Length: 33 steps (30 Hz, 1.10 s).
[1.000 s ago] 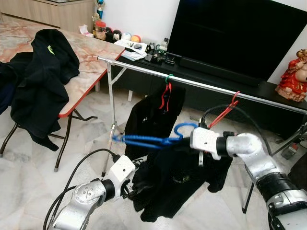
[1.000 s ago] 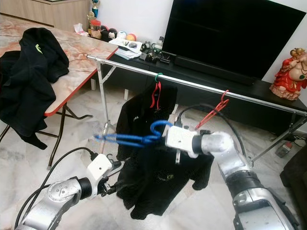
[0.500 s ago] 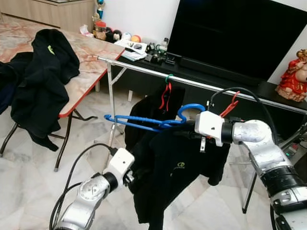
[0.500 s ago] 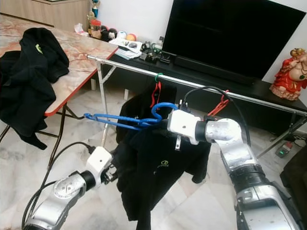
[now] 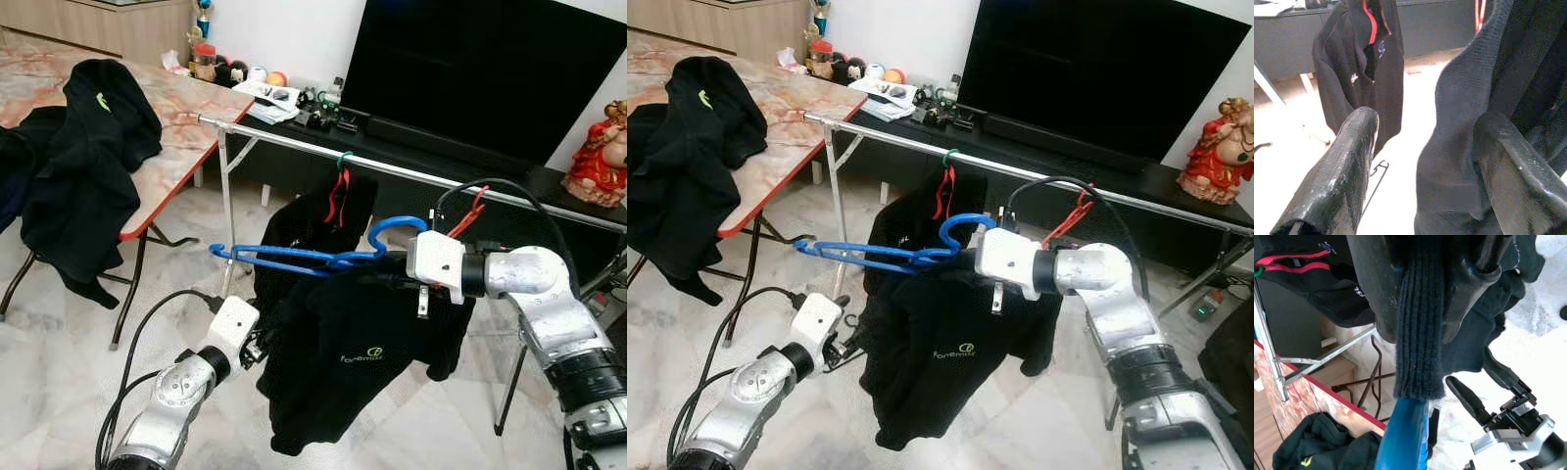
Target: Hang hanger
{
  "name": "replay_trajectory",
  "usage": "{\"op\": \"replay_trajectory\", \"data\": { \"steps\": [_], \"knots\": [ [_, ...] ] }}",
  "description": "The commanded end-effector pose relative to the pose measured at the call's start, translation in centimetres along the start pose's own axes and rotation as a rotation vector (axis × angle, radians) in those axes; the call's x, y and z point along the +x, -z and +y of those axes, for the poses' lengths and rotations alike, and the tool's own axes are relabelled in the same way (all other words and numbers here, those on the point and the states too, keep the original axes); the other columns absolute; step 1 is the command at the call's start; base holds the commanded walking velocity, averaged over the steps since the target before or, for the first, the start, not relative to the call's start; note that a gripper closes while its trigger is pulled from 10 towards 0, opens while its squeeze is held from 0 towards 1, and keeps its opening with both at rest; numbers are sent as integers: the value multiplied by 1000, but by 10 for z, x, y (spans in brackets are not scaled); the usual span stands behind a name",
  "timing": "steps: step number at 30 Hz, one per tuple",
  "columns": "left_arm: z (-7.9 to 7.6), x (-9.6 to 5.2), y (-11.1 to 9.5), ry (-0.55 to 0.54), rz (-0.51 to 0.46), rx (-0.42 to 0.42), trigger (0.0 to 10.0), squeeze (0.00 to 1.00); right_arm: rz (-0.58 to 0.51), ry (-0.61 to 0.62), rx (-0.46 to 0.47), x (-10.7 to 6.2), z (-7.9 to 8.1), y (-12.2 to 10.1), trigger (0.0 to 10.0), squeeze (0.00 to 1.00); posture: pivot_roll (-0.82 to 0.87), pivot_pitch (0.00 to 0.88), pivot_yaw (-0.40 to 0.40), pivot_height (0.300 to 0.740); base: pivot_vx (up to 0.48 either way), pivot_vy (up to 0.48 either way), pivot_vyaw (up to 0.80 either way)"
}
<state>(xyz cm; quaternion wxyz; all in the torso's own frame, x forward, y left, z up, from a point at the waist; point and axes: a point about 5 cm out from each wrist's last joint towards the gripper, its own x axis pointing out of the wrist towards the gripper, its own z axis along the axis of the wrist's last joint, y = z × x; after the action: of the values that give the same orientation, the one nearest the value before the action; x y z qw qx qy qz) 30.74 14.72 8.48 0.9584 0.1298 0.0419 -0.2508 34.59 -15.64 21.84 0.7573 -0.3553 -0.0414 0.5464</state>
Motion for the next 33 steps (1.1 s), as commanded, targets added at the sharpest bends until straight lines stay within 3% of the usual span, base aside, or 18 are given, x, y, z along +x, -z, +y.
{"op": "replay_trajectory", "data": {
  "steps": [1,9,14,29,30,32,33],
  "knots": [
    [-3,3,-2,29,-9,7,10000,0,-19,35,-22,-12,-7,-7,0,0,137,0,-197,740,0,0,0],
    [2,-6,11,139,34,-14,10000,0,-37,13,-21,-15,-6,-11,0,0,136,0,-201,740,0,0,0],
    [-6,-7,15,267,62,-67,10000,0,-36,8,-19,-16,-7,-12,0,0,127,0,-211,740,0,0,0],
    [-22,4,11,354,44,-123,10000,0,-27,-4,3,-17,-4,-9,0,0,120,0,-220,740,0,0,0],
    [-22,4,10,353,39,-128,6902,0,-26,-3,4,-17,-5,-9,0,0,121,0,-222,740,0,0,0],
    [-21,4,10,351,35,-134,6902,0,-23,-3,5,-17,-5,-9,0,0,122,0,-222,740,0,0,0],
    [-21,4,10,352,34,-136,0,0,-22,-2,6,-16,-5,-9,0,0,123,0,-223,740,0,0,0]
  ]
}}
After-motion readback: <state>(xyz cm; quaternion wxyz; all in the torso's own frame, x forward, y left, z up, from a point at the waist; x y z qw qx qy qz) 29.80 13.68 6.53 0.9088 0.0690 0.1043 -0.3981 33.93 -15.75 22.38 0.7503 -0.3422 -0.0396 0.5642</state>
